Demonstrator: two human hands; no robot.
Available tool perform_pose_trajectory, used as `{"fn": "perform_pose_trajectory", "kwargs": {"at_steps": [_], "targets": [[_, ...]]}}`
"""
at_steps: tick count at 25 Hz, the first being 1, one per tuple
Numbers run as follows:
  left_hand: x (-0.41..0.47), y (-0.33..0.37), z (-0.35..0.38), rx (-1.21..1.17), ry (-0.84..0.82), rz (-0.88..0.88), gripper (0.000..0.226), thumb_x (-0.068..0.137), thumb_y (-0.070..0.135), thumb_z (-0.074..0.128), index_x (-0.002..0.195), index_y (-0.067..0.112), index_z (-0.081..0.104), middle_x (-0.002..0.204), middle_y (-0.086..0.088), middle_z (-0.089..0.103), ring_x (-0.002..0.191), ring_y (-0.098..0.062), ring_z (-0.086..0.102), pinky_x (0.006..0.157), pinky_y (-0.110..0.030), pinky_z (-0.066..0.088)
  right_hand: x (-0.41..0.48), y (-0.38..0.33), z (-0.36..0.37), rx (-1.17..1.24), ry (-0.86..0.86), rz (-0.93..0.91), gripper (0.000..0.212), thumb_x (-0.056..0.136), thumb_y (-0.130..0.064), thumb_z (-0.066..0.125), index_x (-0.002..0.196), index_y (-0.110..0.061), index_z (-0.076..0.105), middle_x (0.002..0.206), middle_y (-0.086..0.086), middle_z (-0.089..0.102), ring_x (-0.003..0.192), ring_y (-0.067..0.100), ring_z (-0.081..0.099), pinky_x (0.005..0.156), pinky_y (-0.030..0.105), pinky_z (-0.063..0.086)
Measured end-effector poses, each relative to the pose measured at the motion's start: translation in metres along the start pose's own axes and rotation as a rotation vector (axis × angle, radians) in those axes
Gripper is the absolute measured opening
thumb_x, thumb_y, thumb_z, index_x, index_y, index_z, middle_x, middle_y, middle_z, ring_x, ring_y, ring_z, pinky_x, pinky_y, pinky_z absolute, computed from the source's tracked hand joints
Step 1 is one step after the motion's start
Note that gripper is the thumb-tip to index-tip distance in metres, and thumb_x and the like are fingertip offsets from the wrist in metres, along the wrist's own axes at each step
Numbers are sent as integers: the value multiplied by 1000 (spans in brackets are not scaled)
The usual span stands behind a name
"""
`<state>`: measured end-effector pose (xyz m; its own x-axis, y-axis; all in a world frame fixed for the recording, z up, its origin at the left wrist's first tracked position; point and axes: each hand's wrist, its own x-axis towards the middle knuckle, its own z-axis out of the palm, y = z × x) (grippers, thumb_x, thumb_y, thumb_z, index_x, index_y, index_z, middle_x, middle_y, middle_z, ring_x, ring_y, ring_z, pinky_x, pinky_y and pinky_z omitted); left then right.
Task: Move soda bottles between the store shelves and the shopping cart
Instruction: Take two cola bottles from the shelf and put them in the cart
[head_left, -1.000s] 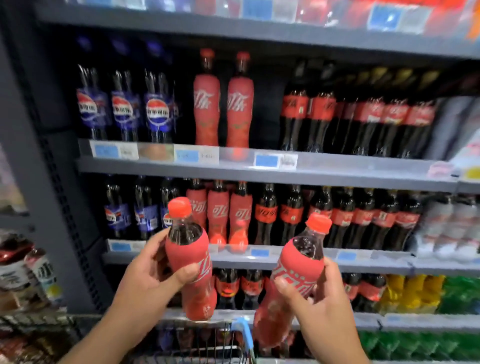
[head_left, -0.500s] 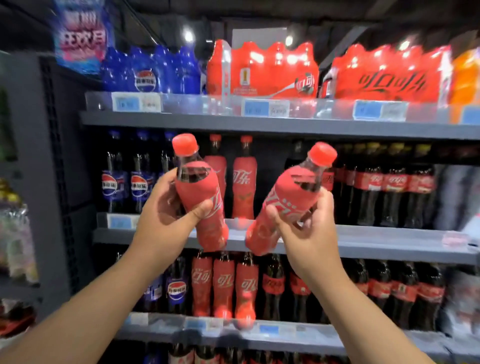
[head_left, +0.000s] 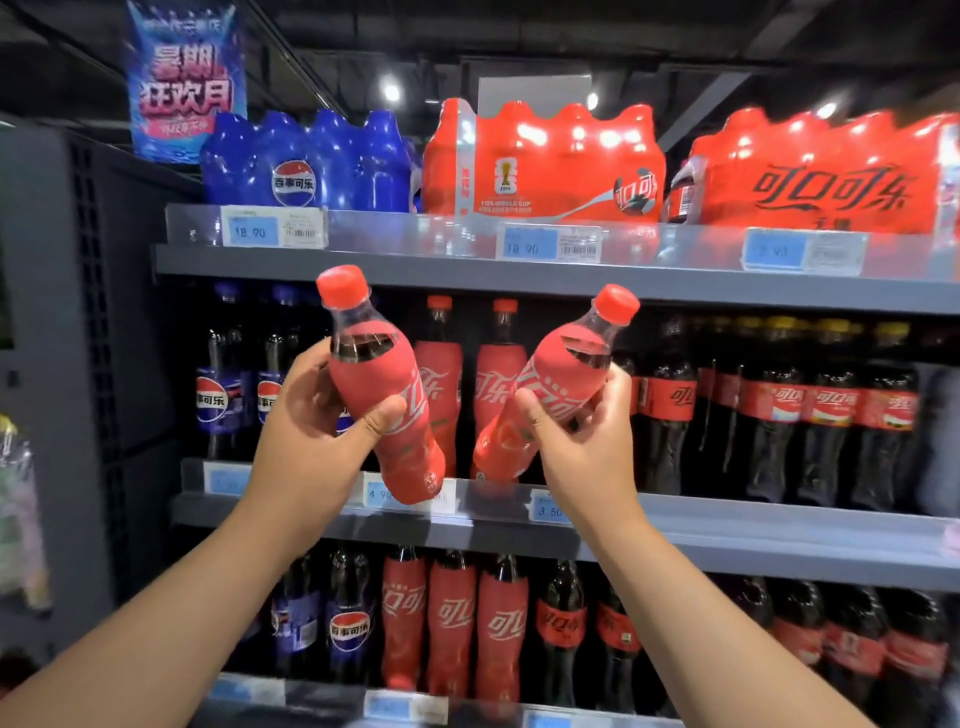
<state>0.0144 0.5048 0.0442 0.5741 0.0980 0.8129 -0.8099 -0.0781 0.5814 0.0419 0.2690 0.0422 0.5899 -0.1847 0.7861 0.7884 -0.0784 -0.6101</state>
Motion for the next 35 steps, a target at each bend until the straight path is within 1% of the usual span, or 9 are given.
{"fn": "perform_pose_trajectory", "kwargs": {"at_steps": [3,8,13,15,18,23,26,29,35], "targets": [[-7,-3,-2,-1,35,-3,58,72,46,81,125,36,60,112,6,72,105,-12,69,90,-37,52,2,5,3,29,24,40,57,84,-22,83,126,-13,46,106,1,69,97,10,71,85,24,57],[-11,-7,-1,-39,36,-26,57,70,42,81,123,36,60,113,6,72,108,-13,68,93,-37,52,6,7,6,2,41,45,56,85,-22,82,127,-16,46,99,-12,70,95,5,70,81,17,55],[-5,-9,2,-40,33,-80,60,67,55,85,120,42,61,113,7,72,108,-12,68,95,-46,53,8,9,7,-102,25,53,58,84,-23,83,128,-18,46,107,-6,66,96,2,67,84,19,54],[-2,-9,4,-53,28,-97,64,63,62,86,119,43,62,114,5,72,110,-15,68,96,-51,53,9,13,6,-137,12,79,58,83,-23,83,129,-20,47,110,-6,65,97,2,66,88,24,54],[1,-7,7,-55,5,-103,63,64,61,86,119,43,61,115,6,72,110,-15,68,95,-51,54,11,19,1,-139,-52,156,55,84,-26,83,127,-24,50,113,-2,68,101,9,68,93,40,58],[2,-7,14,-98,-29,-132,47,71,45,82,114,38,64,114,1,73,110,-20,69,98,-55,53,19,27,0,-190,-91,218,43,82,-29,84,117,-25,58,104,-8,73,94,4,71,88,38,61],[3,-6,17,-114,-35,-155,44,70,46,84,109,40,65,111,2,74,108,-18,70,97,-51,54,27,30,1,-245,-93,254,53,80,-37,85,116,-21,49,107,-7,68,97,6,68,82,30,60],[2,-9,20,-126,-46,-162,42,71,45,84,108,39,65,111,2,74,108,-18,70,95,-47,55,32,33,7,-372,-73,307,63,79,-45,83,111,-15,39,107,1,62,95,13,64,81,36,60],[-2,-12,23,-121,-78,-151,45,67,50,81,109,46,65,111,8,74,106,-10,70,82,-27,59,39,40,13,-323,-123,332,44,83,-40,81,108,-24,48,105,2,68,96,19,70,85,40,61]]}}
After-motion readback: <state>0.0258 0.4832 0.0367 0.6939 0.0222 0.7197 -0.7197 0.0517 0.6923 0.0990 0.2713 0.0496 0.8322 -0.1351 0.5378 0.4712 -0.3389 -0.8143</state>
